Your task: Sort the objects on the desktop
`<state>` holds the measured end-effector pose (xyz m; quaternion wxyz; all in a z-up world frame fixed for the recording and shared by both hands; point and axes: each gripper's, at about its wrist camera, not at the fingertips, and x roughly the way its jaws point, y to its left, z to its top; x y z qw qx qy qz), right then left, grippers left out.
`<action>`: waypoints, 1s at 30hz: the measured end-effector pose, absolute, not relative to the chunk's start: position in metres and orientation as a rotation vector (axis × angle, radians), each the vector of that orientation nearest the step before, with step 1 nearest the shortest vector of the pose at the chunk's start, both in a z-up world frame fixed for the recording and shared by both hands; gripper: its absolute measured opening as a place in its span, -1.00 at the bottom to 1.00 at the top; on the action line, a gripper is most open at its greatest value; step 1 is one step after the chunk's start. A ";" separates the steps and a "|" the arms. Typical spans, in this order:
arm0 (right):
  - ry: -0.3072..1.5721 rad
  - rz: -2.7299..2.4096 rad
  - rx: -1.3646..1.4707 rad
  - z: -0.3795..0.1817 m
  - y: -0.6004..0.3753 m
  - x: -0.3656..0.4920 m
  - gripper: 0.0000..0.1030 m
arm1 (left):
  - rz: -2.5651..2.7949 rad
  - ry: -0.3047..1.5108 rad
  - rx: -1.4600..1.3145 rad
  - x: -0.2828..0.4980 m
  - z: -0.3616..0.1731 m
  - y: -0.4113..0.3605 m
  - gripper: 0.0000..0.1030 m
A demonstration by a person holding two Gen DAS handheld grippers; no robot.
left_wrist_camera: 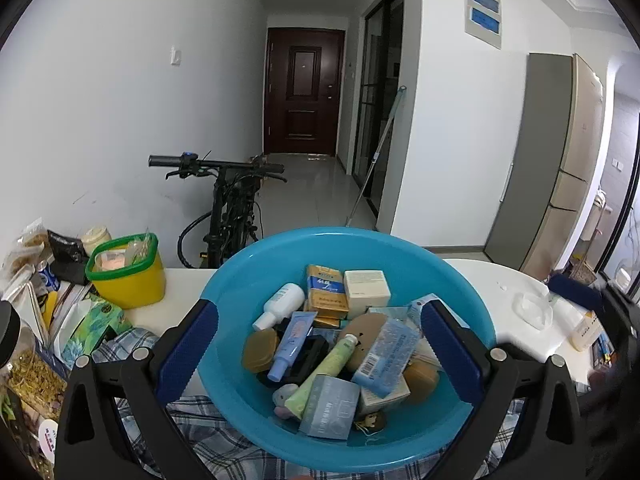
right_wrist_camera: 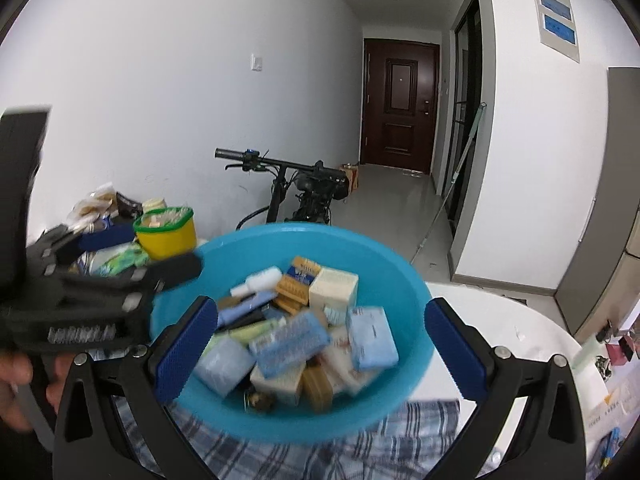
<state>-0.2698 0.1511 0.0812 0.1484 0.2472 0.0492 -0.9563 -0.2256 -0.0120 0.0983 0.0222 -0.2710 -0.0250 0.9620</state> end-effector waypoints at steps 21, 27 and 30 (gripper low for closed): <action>-0.035 -2.612 0.727 -0.002 0.186 -0.214 1.00 | 3.019 0.004 -0.811 -0.222 0.096 0.002 1.00; -0.099 -2.608 0.770 -0.014 0.193 -0.224 1.00 | 2.997 0.154 -0.814 -0.216 0.095 0.024 1.00; -0.068 -2.625 0.777 -0.017 0.191 -0.224 1.00 | 3.067 0.223 -0.779 -0.201 0.102 0.026 1.00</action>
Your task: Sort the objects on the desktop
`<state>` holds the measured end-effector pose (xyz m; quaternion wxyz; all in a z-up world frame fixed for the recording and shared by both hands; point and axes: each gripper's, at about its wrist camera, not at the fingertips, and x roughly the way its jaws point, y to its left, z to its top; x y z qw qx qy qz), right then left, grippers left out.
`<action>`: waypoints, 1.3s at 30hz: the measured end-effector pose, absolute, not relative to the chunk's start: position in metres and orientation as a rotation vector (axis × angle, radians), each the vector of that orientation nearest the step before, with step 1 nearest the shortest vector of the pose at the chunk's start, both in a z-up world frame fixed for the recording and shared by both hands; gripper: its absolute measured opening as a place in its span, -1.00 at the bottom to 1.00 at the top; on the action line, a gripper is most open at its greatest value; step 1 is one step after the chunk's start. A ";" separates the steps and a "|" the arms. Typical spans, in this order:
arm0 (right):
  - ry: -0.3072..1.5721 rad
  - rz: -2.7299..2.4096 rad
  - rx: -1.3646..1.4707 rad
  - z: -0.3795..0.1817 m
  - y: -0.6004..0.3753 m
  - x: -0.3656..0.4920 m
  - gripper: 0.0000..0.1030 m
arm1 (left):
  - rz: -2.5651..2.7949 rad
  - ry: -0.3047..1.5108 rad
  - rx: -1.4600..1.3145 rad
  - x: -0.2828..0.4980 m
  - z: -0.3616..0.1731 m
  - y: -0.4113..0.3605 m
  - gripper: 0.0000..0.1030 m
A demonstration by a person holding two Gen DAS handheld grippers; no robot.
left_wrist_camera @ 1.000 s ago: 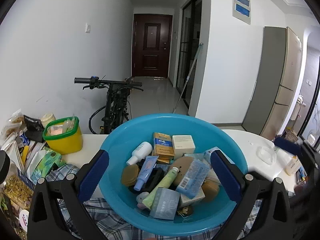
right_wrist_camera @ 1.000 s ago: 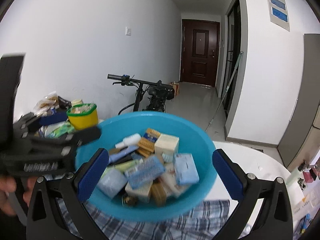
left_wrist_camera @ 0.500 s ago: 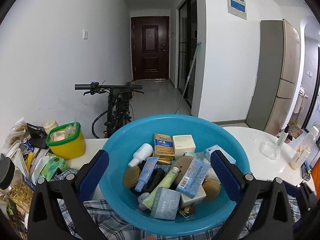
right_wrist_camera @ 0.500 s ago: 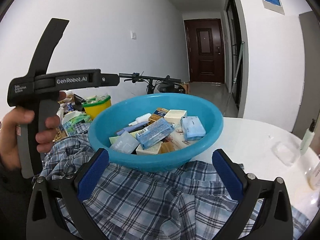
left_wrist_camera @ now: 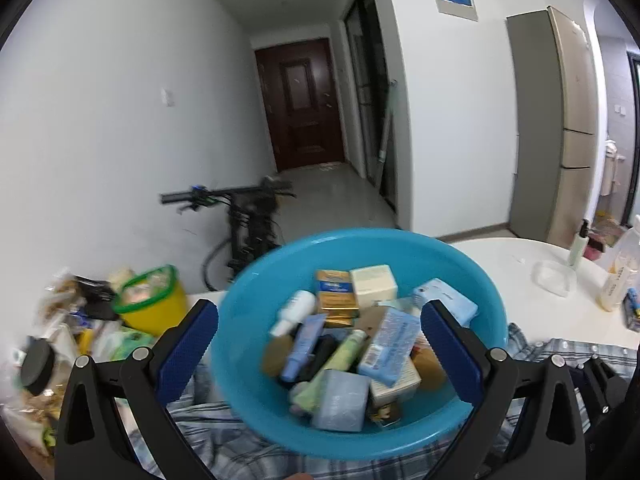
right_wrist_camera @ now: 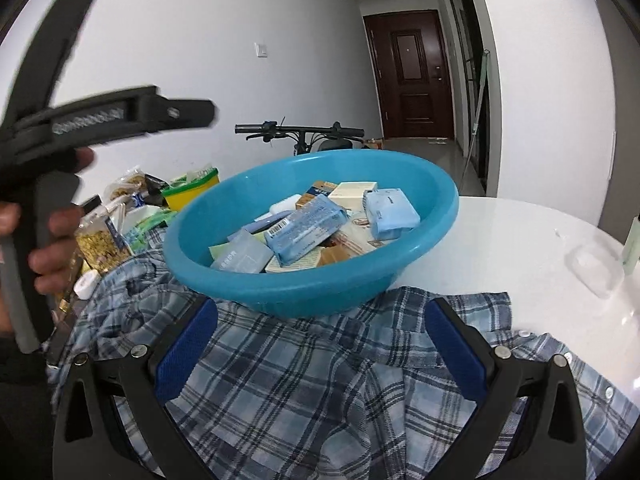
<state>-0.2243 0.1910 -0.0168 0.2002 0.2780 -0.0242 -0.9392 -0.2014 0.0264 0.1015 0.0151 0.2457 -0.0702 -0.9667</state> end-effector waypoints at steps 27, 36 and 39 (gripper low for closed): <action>0.014 -2.708 0.791 -0.020 0.189 -0.219 1.00 | -2.991 0.081 0.837 -0.106 -0.007 -0.018 1.00; 0.064 -2.696 0.809 -0.023 0.179 -0.217 1.00 | -2.983 0.132 0.898 -0.109 -0.015 -0.023 1.00; 0.063 -2.694 0.809 -0.024 0.178 -0.216 1.00 | -2.968 0.123 0.889 -0.108 -0.015 -0.024 1.00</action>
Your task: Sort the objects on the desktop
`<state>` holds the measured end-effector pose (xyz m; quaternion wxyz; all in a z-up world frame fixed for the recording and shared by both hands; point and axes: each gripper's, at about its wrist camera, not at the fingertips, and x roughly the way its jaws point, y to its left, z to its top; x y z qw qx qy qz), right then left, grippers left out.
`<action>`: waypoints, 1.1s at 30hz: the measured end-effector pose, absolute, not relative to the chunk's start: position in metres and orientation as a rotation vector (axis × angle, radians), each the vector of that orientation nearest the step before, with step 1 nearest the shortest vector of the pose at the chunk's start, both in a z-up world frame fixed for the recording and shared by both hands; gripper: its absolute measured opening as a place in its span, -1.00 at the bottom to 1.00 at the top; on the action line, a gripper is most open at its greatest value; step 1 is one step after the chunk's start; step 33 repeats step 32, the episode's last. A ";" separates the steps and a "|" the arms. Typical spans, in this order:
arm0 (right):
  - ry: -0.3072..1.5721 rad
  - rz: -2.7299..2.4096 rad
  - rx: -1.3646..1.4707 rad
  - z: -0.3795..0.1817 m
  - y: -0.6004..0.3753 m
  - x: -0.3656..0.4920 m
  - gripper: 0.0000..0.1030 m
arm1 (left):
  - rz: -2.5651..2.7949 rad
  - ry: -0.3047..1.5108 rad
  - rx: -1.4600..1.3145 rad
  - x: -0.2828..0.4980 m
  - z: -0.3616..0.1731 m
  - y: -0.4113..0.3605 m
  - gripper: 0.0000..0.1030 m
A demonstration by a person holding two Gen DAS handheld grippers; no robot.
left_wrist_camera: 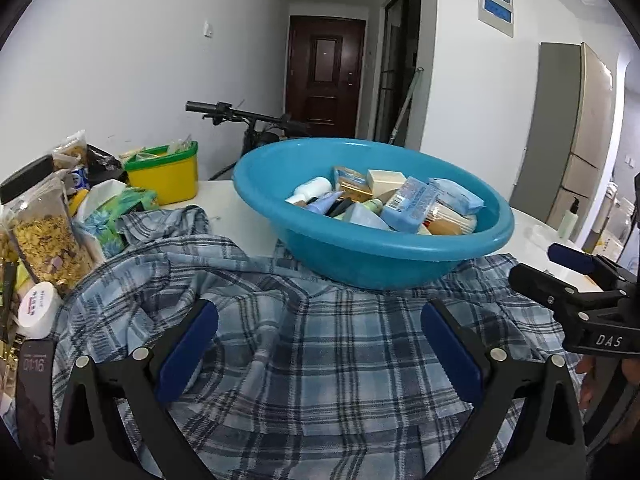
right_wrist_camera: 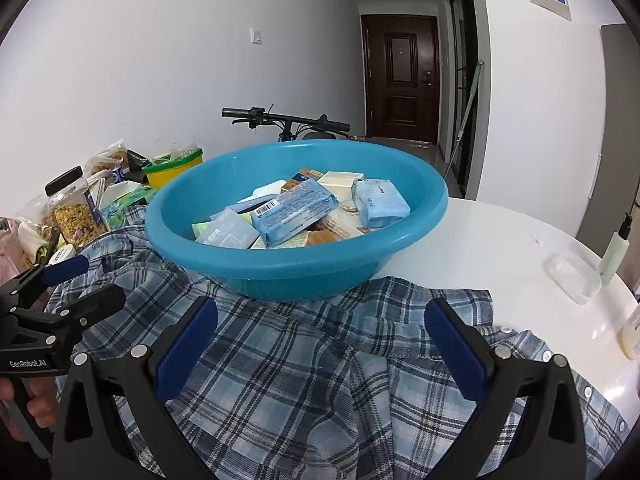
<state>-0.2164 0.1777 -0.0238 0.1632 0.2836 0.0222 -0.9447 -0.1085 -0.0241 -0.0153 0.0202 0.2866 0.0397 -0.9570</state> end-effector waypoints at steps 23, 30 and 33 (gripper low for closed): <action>0.084 -2.701 0.800 -0.023 0.170 -0.212 1.00 | -3.004 0.072 0.826 -0.109 0.001 -0.019 1.00; 0.085 -2.701 0.799 -0.023 0.170 -0.211 1.00 | -3.025 0.079 0.789 -0.105 0.004 -0.020 1.00; 0.085 -2.703 0.800 -0.023 0.170 -0.211 1.00 | -3.004 0.061 0.775 -0.105 0.005 -0.018 1.00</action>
